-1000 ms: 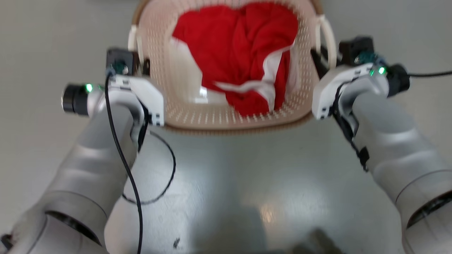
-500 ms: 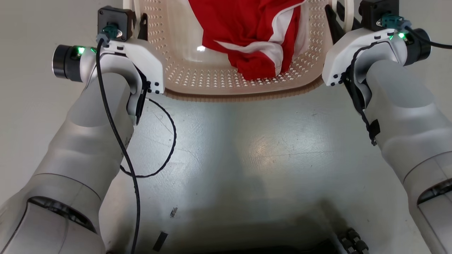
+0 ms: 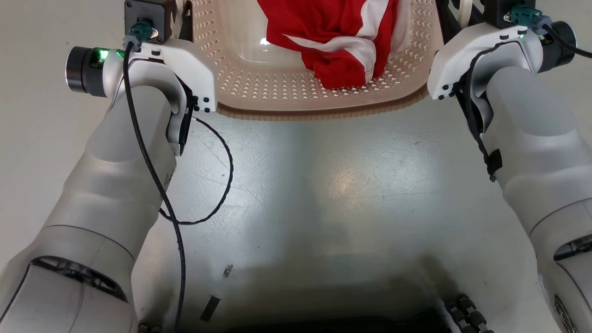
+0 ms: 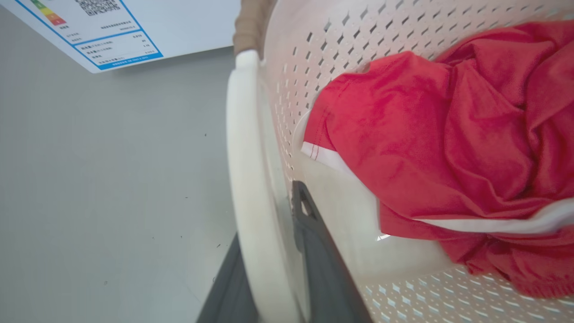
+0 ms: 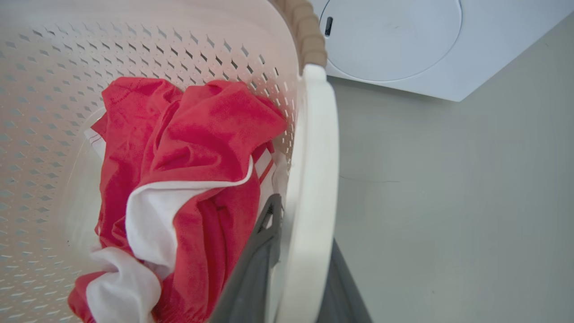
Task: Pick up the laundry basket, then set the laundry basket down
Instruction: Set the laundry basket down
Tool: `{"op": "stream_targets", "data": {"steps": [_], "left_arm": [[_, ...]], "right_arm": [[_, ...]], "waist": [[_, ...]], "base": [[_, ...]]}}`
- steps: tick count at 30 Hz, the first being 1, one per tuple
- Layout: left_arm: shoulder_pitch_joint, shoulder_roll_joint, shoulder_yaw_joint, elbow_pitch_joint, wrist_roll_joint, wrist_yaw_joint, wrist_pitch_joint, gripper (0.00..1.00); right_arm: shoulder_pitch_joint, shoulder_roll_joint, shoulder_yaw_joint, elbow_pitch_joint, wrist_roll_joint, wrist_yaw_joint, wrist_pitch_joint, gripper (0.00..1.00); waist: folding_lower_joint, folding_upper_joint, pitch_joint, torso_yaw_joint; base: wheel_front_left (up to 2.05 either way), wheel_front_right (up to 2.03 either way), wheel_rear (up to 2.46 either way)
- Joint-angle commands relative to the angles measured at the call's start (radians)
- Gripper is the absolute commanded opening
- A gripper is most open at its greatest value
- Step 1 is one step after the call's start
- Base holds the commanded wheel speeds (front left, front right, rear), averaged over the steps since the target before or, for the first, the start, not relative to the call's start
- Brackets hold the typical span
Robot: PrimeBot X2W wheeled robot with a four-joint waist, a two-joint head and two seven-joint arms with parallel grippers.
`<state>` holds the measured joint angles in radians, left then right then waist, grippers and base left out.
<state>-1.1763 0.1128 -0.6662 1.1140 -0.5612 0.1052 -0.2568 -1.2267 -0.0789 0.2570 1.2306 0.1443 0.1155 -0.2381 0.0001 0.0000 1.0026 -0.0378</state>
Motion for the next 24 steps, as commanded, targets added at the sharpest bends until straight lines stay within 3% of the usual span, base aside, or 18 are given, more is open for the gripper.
{"op": "stream_targets", "data": {"steps": [1,24], "left_arm": [[0.002,0.009,0.007,-0.016,0.022,-0.017,-0.005,0.0],[-0.006,-0.012,0.07,0.042,0.097,-0.052,-0.005,0.0]], "right_arm": [[0.049,0.029,0.006,-0.031,-0.017,0.015,-0.024,0.0],[0.067,0.029,-0.036,-0.034,-0.041,0.015,-0.024,0.0]], "waist": [[0.0,0.0,0.002,0.0],[0.0,0.0,0.01,-0.007]], "base": [[0.0,0.0,0.0],[0.0,0.0,0.0]]}}
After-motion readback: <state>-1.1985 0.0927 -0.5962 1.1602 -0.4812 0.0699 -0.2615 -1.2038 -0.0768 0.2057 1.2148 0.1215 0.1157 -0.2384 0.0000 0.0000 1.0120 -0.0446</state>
